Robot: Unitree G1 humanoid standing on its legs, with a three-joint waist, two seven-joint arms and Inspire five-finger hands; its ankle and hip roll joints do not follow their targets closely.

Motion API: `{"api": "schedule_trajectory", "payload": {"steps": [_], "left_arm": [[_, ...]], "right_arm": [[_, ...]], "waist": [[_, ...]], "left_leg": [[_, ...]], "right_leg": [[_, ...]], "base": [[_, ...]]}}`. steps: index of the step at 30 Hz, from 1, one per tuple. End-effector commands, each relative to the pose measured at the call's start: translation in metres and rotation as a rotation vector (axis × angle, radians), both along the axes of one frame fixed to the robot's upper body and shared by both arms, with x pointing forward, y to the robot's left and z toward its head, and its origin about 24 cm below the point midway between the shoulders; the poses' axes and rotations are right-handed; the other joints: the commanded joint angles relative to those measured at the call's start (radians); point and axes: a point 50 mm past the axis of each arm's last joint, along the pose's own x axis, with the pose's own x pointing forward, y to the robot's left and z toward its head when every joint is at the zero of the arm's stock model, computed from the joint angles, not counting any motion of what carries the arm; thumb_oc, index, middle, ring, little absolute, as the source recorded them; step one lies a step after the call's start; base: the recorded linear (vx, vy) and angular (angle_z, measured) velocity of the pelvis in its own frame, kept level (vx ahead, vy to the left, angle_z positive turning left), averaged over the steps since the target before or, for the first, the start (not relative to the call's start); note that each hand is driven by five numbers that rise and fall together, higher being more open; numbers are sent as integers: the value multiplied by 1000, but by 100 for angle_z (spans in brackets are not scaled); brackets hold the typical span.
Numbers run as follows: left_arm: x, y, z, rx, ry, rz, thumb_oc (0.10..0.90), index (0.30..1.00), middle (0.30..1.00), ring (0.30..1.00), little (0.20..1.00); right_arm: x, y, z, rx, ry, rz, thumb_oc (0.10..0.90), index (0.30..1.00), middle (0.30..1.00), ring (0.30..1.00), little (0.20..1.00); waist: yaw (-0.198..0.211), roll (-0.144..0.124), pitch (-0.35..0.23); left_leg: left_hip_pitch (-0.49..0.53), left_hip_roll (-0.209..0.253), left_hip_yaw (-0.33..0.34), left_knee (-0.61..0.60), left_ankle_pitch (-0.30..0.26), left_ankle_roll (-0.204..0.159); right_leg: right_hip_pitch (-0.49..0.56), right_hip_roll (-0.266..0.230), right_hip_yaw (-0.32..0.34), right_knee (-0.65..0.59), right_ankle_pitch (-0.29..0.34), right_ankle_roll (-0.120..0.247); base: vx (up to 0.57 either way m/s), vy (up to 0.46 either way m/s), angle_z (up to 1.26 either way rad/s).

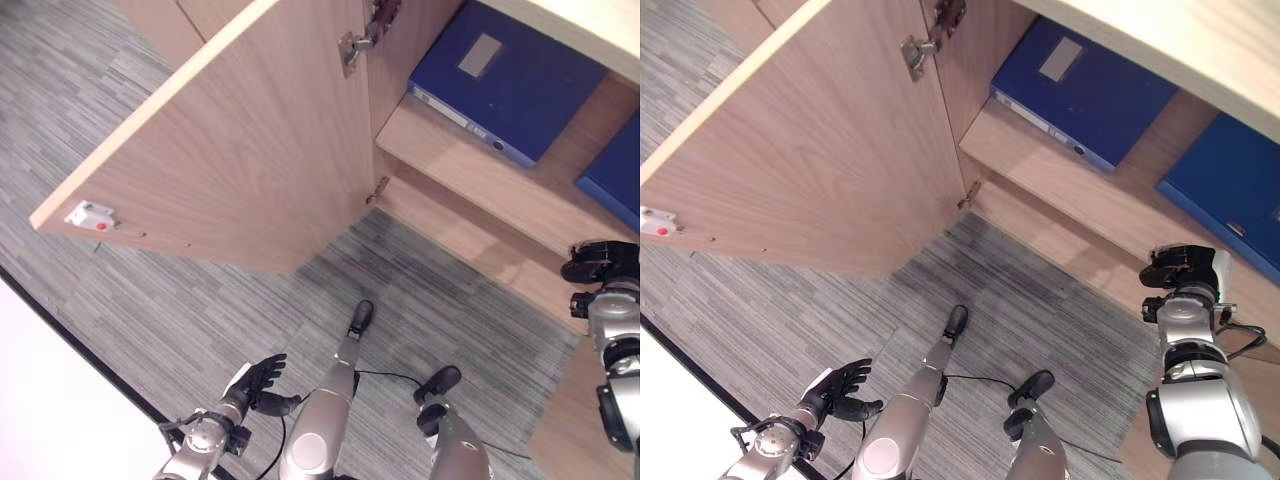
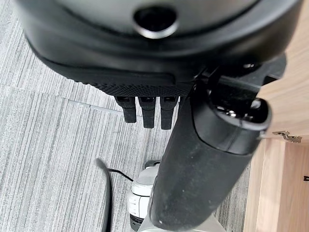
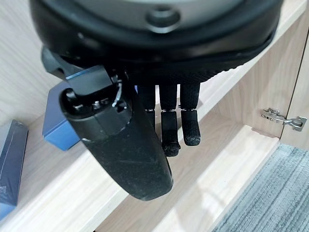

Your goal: Put the empty folder in the office cabinet

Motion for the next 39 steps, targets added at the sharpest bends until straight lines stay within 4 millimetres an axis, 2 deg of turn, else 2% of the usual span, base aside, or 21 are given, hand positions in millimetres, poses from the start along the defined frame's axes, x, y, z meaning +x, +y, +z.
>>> {"api": "schedule_trajectory", "payload": {"steps": [1,2,3,4,5,7,8,9,10,14,16,18,19,25,28,30,31,33,34,39], "left_arm": [[-16,-6,-9,-8,35,-41,800,900,900,900,900],[-16,-6,-9,-7,36,-40,800,900,900,900,900],[-16,-5,-10,-7,36,-26,800,900,900,900,900],[-16,-5,-11,-15,35,12,800,900,900,900,900],[-17,-4,-12,-12,39,15,800,900,900,900,900],[-23,0,-17,-17,50,90,800,900,900,900,900],[-26,2,-18,-14,56,112,800,900,900,900,900],[-26,3,-19,-14,59,114,800,900,900,900,900],[-28,4,-20,-10,64,130,800,900,900,900,900],[-41,9,-30,33,118,147,800,900,900,900,900],[-48,13,-33,52,144,151,800,900,900,900,900],[-52,16,-32,52,143,149,800,900,900,900,900],[-54,17,-32,50,148,148,800,900,900,900,900],[-55,20,-30,46,147,143,800,900,900,900,900],[-56,21,-29,37,145,129,800,900,900,900,900],[-55,21,-29,40,146,123,800,900,900,900,900],[-56,20,-30,42,154,107,800,900,900,900,900],[-56,19,-30,38,156,103,800,900,900,900,900],[-55,18,-30,40,158,87,800,900,900,900,900],[-52,19,-30,39,155,99,800,900,900,900,900]], "right_arm": [[2,12,-12,-28,25,66,400,300,300,300,300],[2,13,-13,-28,25,67,400,300,300,300,300],[7,25,-18,-18,13,114,400,300,300,300,300],[16,54,-25,12,-39,214,400,300,300,300,300],[15,55,-28,15,-35,215,400,300,300,300,300],[19,100,-26,25,-161,394,400,300,300,300,300],[14,111,-26,23,-194,446,400,300,300,300,300],[13,111,-27,23,-191,447,400,300,300,300,300],[8,118,-25,12,-222,486,400,300,300,300,300],[-14,138,-16,0,-325,615,400,300,300,300,300],[-24,146,-1,-29,-398,679,400,300,300,300,300],[-26,145,6,-36,-431,680,400,300,300,300,300],[-25,144,17,-53,-473,683,400,300,300,300,300],[-18,131,27,-89,-488,626,400,300,300,300,300],[-6,105,41,-163,-469,529,400,300,300,300,300],[-4,99,45,-177,-466,505,400,300,300,300,300],[2,85,48,-192,-439,449,400,300,300,300,300],[6,79,51,-209,-416,433,400,300,300,300,300],[11,67,53,-234,-359,398,400,300,300,300,300],[18,68,49,-227,-307,413,400,300,300,300,300]], "waist": [[-3,-1,-37],[-4,-2,-37],[-11,-4,-38],[-26,-12,-37],[-27,-15,-39],[-64,-39,-40],[-73,-43,-39],[-76,-47,-45],[-83,-50,-43],[-124,-84,-69],[-147,-106,-89],[-148,-110,-97],[-156,-111,-106],[-154,-111,-123],[-145,-106,-133],[-143,-106,-135],[-138,-105,-137],[-136,-105,-137],[-130,-106,-138],[-129,-109,-138]], "left_leg": [[96,82,2,-68,43,-34],[97,81,2,-68,43,-34],[102,82,4,-68,41,-34],[108,85,12,-68,39,-35],[111,84,12,-68,38,-35],[130,90,23,-68,30,-34],[128,89,26,-68,52,-29],[139,92,26,-68,28,-34],[135,91,30,-68,50,-30],[171,104,48,-68,34,-29],[203,113,70,-68,21,-27],[222,115,80,-68,16,-26],[241,116,90,-68,10,-23],[270,113,104,-68,0,-18],[278,107,103,-68,-4,-15],[279,106,103,-68,-5,-15],[281,104,101,-68,-5,-13],[282,102,101,-68,-5,-13],[282,99,100,-68,-4,-12],[280,97,100,-68,-1,-15]], "right_leg": [[-17,-38,-7,94,-22,53],[-15,-38,-7,93,-22,53],[-12,-37,-4,92,-22,52],[-5,-33,3,87,-20,50],[-3,-33,3,86,-20,50],[14,-25,16,73,-15,48],[14,-27,4,61,18,36],[23,-22,17,64,-9,48],[21,-25,3,56,19,37],[52,-16,19,34,27,40],[66,-11,35,24,35,44],[73,-10,43,25,37,46],[80,-9,55,24,38,48],[98,-9,72,17,41,51],[107,-13,75,9,44,52],[109,-13,75,7,45,52],[111,-16,74,8,46,52],[112,-16,76,8,46,52],[113,-18,76,6,49,53],[117,-17,76,0,53,53]], "base": [[12,21,-4],[8,12,-12],[8,21,-19],[9,20,-11],[13,26,-4],[-31,43,-6],[18,22,-14],[-69,61,-20],[15,1,-6],[8,15,-2],[43,12,-25],[23,24,-41],[5,27,-40],[11,12,-17],[3,9,-4],[0,0,0],[0,0,0],[0,0,0],[0,0,0],[-5,-2,1]]}}
